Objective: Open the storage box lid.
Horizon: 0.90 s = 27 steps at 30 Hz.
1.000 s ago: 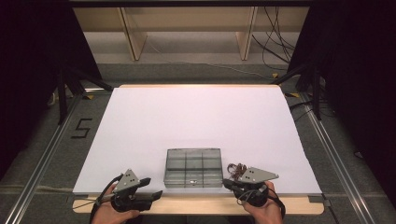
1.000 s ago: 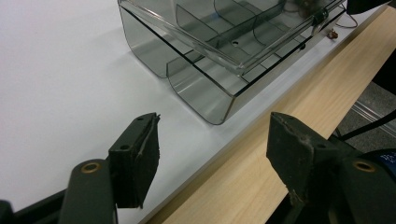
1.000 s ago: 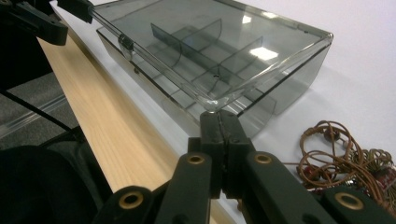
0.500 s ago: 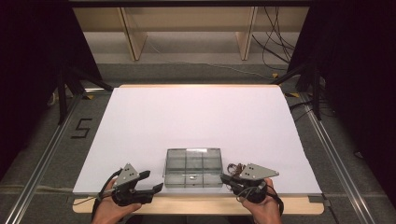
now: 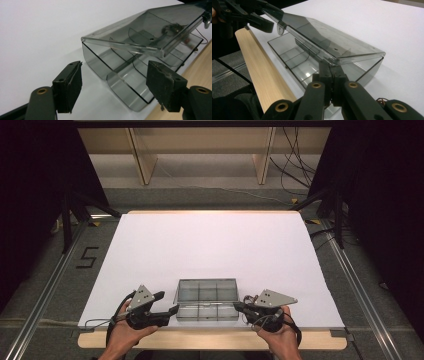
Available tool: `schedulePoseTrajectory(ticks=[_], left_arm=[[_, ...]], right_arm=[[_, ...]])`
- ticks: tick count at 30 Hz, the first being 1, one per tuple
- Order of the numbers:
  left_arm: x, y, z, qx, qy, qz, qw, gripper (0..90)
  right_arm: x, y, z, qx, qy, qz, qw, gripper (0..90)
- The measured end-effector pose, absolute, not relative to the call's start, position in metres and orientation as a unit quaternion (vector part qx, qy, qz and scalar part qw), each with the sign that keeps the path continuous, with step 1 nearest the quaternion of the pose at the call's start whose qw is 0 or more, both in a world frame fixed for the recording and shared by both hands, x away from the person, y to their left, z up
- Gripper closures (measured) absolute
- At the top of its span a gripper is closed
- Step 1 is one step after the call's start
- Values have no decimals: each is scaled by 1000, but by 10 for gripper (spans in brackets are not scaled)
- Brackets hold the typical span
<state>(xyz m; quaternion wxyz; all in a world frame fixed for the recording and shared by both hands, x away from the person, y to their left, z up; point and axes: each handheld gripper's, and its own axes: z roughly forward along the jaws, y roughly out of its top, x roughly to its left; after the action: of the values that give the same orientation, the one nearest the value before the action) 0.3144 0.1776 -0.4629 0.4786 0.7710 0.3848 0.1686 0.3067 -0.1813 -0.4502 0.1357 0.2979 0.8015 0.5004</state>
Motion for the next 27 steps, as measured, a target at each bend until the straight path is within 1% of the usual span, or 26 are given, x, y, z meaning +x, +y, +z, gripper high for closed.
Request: schedulePoseTrajectory(ticks=[1,2,3,4,5,7,9,10,11,16,17,18,21,22,23,24,27], left_arm=[[314,178,-463,771,385,169,479,281],[318,176,-462,770,382,174,480,281],[318,176,-462,770,382,174,480,281],[323,176,-462,770,379,176,483,282],[323,176,-462,770,379,176,483,285],[328,175,-459,773,367,187,482,289],[331,174,-459,768,371,183,489,290],[331,174,-459,768,371,183,489,290],[334,174,-457,768,370,188,488,292],[339,172,-455,767,357,194,497,299],[339,171,-455,765,361,191,498,301],[339,171,-455,765,361,191,498,304],[340,170,-455,768,353,194,498,309],[341,169,-455,769,351,192,499,319],[341,169,-455,769,351,192,499,332],[341,168,-455,767,349,191,504,341],[343,168,-455,768,342,193,506,369]], right_arm=[[307,-181,-450,298,801,500,136,900],[307,-180,-448,305,803,497,123,900],[307,-180,-448,305,803,497,123,900],[310,-180,-448,301,800,501,133,900],[309,-179,-447,309,800,500,119,900],[313,-178,-447,298,798,509,125,900],[315,-180,-446,301,799,503,132,900],[315,-180,-446,301,799,503,132,900],[313,-178,-445,314,796,503,121,900],[319,-178,-444,297,798,508,127,900],[319,-179,-444,295,799,506,138,900],[318,-178,-443,310,794,507,129,900],[320,-178,-443,302,798,506,130,900],[321,-178,-444,297,797,507,139,900],[321,-178,-444,297,797,507,139,900],[319,-177,-444,307,795,509,121,900],[320,-177,-444,306,794,510,121,900]])
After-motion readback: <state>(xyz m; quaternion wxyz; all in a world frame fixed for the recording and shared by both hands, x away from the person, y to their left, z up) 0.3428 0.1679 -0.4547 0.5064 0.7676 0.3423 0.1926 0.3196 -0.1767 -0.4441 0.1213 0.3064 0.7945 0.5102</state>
